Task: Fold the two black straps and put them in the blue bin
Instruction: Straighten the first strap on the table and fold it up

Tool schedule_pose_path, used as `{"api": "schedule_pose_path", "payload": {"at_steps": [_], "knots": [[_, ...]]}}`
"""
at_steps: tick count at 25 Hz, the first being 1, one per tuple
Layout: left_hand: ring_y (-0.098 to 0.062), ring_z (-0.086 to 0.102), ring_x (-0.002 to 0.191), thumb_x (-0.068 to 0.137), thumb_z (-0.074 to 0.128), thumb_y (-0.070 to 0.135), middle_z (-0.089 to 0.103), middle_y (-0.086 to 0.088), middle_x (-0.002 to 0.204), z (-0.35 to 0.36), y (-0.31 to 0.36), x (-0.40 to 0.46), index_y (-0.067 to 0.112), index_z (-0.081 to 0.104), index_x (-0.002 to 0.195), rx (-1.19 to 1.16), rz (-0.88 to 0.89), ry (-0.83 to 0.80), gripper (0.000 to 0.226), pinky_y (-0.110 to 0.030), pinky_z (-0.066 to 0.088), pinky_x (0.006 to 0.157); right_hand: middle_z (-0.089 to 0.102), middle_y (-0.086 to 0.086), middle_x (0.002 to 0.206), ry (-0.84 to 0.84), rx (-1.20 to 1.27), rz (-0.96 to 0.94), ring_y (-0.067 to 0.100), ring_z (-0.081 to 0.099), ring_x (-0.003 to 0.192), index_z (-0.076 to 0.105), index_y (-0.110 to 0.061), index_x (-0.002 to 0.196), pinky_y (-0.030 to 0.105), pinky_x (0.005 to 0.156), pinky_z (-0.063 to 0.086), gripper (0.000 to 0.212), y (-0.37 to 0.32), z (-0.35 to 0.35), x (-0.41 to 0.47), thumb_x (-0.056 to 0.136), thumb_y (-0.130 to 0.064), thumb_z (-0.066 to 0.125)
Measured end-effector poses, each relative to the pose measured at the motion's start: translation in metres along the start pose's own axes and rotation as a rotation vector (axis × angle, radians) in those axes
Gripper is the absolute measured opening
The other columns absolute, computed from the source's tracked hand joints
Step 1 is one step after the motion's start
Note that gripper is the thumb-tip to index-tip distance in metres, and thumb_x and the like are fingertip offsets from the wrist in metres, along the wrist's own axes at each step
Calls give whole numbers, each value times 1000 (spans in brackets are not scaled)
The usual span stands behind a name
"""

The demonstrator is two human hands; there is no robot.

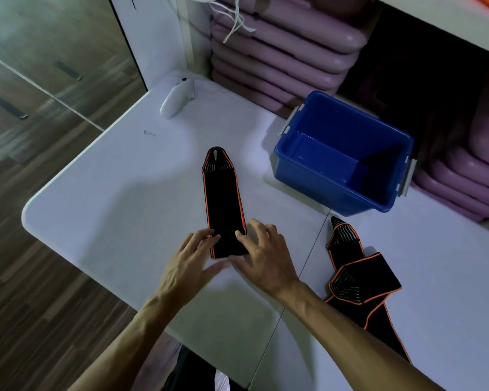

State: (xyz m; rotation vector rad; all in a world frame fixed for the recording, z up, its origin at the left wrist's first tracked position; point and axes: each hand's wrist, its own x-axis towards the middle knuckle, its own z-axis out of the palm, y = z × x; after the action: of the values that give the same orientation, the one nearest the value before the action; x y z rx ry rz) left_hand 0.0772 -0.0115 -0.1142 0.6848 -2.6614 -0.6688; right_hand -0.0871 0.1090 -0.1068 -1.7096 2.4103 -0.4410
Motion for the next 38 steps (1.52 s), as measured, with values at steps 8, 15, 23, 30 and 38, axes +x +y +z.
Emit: {"api": "schedule_pose_path", "payload": {"at_steps": [8,15,23,30,38], "knots": [[-22,62,97,92,49,43,68,-4,108,-15,-9,20,11,61,122,-134,-87,-91,45,-26,47,82,69,6,109,-14,120,-120,27,55,95,63,-7,123,42,72,50,53,11,-10,22,94,-48,44],[-22,66,66,91,60,31,69,-4,67,-15,-8,58,12,65,101,-302,-470,-6,22,-23,42,59,66,4,93,-58,431,157,24,55,88,52,-20,116,41,68,53,26,3,-16,59,99,-39,54],[-21,57,78,94,57,23,56,-2,93,-7,-6,55,15,63,98,-154,-261,129,12,-31,46,68,52,8,125,25,166,16,25,48,102,61,-17,129,36,77,49,50,15,-4,47,91,-49,57],[-18,58,105,82,68,46,60,-1,119,-13,-28,34,11,57,123,17,24,-69,55,-31,52,85,55,1,133,-72,114,-98,24,51,104,50,-15,137,44,79,49,56,21,-5,35,90,-42,64],[-17,64,67,90,47,57,71,0,75,-19,-22,63,15,66,94,-281,-308,-12,46,-32,50,63,69,4,106,-68,317,128,25,51,92,56,-15,121,44,75,50,41,10,-18,61,100,-48,43]]}}
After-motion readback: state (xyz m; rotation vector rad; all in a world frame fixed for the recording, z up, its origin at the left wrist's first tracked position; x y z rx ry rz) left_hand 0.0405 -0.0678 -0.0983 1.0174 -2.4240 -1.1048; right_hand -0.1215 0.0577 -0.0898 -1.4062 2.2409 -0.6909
